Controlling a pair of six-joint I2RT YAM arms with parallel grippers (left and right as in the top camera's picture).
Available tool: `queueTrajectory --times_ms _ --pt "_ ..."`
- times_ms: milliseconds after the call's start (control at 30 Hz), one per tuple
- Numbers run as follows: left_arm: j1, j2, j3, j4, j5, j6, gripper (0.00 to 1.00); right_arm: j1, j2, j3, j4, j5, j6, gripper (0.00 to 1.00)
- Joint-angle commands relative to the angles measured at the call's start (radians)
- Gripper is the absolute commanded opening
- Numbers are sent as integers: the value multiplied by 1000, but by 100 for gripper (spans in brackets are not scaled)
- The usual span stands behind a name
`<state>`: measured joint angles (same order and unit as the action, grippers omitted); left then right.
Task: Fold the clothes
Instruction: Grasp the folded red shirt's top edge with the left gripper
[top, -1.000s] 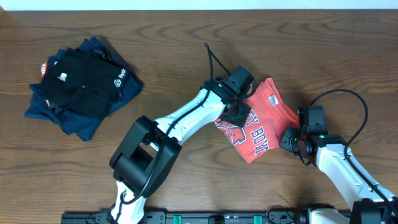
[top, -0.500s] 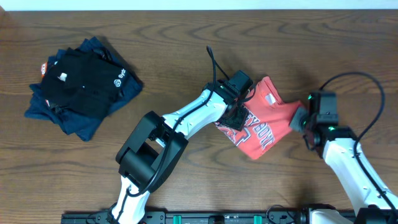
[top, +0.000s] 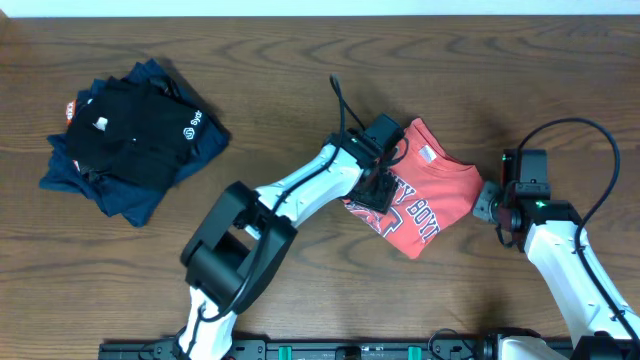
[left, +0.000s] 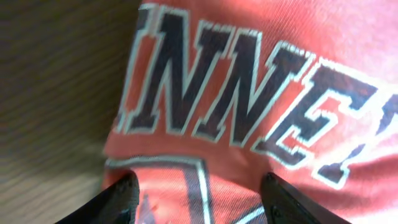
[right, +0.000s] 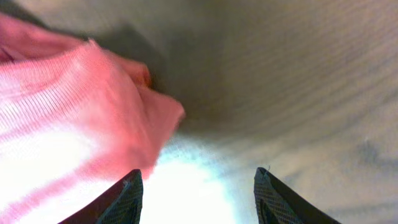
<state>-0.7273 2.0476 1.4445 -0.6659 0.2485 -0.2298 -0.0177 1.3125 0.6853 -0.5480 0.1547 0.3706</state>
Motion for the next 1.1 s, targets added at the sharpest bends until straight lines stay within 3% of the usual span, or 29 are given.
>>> queueTrajectory --times_ms 0,200,300,433,600,800,1067 --pt "31 -119 0 2 -78 8 73 -8 -11 10 -27 23 -9 56" --pt "114 -227 0 128 -83 94 99 -8 -11 10 -33 16 -1 57" --pt "172 -209 0 185 128 198 98 -8 -11 10 -35 -14 -1 58" --pt "248 -134 0 242 368 234 98 -8 -11 10 -50 -17 -1 59" --pt "306 -19 8 322 538 234 98 -8 -11 10 -64 -17 -1 59" --pt "301 88 18 436 639 233 98 -8 -11 10 -69 -17 -1 59" --pt "265 185 18 534 656 186 98 -8 -11 10 -81 -25 -2 59"
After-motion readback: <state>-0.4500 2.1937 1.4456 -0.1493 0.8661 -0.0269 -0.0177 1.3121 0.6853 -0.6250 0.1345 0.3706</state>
